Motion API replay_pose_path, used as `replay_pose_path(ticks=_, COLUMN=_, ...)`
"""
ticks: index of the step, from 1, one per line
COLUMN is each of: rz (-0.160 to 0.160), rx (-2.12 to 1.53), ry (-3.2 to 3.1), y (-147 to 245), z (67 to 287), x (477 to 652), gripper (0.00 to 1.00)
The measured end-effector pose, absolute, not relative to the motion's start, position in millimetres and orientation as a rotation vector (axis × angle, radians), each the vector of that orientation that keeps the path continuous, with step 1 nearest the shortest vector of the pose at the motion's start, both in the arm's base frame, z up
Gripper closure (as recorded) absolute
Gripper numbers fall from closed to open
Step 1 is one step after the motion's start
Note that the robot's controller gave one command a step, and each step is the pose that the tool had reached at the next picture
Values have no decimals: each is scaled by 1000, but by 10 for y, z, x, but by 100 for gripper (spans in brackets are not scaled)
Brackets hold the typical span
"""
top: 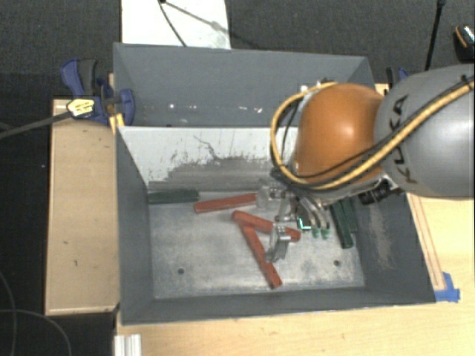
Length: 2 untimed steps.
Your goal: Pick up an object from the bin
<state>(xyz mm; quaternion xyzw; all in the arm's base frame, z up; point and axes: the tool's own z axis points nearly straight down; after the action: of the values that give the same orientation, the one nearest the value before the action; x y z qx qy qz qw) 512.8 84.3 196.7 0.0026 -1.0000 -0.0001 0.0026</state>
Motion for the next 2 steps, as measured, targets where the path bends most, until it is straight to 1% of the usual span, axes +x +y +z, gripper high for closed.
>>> replay_pose_path(ticks=1, rz=2, rx=-94, ry=-3136, y=438, z=1000, x=5482, gripper=0)
replay_pose_path(ticks=2, rz=2, rx=-14, ry=-3145, y=34, z=689, x=5718, gripper=0)
